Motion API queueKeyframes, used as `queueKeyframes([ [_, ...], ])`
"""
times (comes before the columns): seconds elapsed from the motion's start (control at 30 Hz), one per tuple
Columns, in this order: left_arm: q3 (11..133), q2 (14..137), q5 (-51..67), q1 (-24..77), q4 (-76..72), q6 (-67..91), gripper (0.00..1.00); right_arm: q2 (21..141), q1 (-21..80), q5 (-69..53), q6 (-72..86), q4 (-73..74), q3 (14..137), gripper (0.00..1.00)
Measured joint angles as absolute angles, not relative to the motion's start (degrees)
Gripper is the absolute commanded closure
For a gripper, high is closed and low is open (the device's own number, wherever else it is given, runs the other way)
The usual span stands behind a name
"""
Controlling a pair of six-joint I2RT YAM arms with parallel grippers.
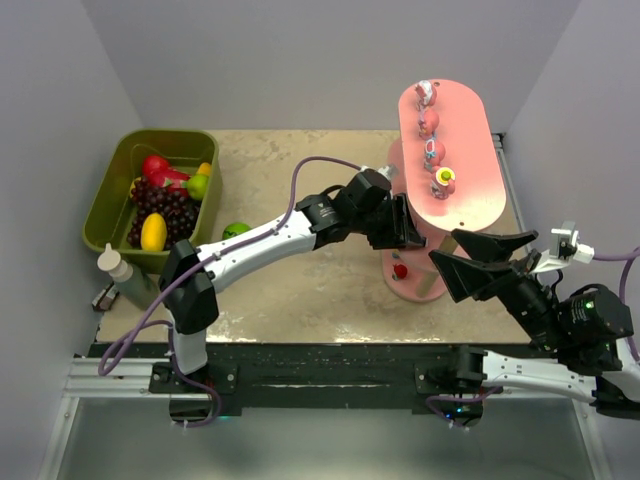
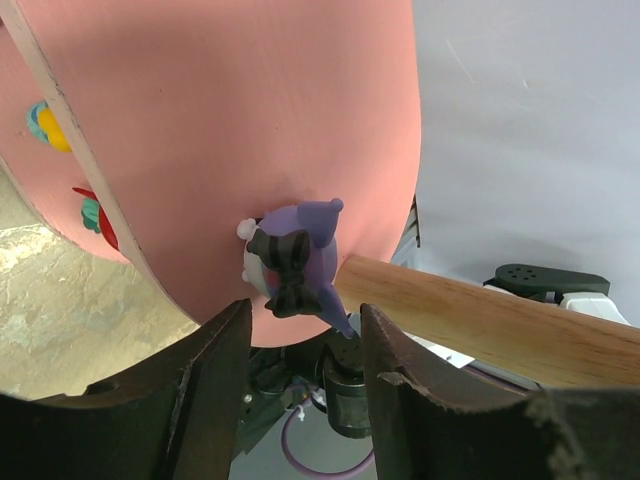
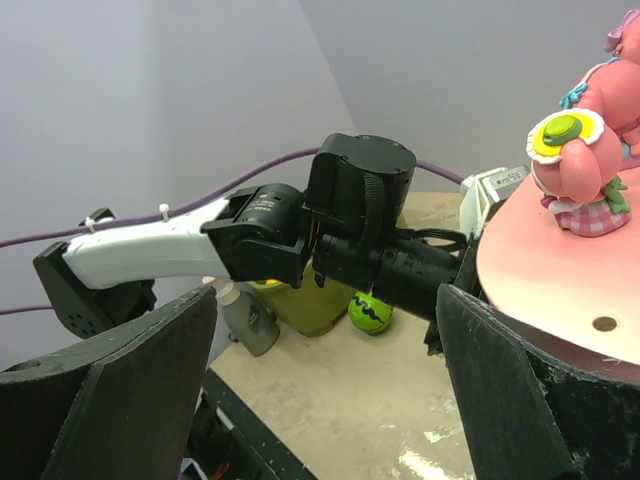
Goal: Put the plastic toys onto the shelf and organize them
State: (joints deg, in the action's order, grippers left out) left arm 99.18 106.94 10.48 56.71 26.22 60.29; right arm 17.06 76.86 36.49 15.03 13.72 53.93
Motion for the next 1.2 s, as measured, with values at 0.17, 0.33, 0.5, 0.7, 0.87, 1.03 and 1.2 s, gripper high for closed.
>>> queueKeyframes([
  [0.17, 99.18, 106.96, 10.37, 56.71, 26.22, 60.29, 0.48, 17.06, 76.86, 36.49, 14.94, 13.72, 53.93, 0.06],
  [0.33, 99.18, 106.91, 9.8, 56.71, 26.22, 60.18, 0.48, 17.08, 76.86, 36.49, 14.94, 13.72, 53.93, 0.06],
  [0.5, 98.15, 105.27, 8.69, 56.71, 26.0, 59.18, 0.43, 17.12, 76.86, 36.49, 14.92, 13.72, 53.93, 0.06],
  [0.7, 92.01, 97.97, 6.81, 56.71, 24.21, 57.93, 0.38, 17.23, 76.86, 36.53, 14.7, 13.87, 54.08, 0.06],
  [0.87, 81.01, 88.01, 3.29, 56.53, 20.18, 57.39, 0.38, 17.65, 76.86, 36.67, 14.28, 14.37, 55.02, 0.06],
  [1.03, 66.76, 77.73, -2.31, 54.04, 17.32, 57.25, 0.35, 19.07, 76.84, 36.34, 12.99, 15.09, 57.47, 0.05],
  [1.2, 60.8, 75.09, -10.81, 50.48, 16.03, 55.64, 0.29, 24.08, 76.82, 35.83, 10.9, 15.57, 62.89, 0.05],
])
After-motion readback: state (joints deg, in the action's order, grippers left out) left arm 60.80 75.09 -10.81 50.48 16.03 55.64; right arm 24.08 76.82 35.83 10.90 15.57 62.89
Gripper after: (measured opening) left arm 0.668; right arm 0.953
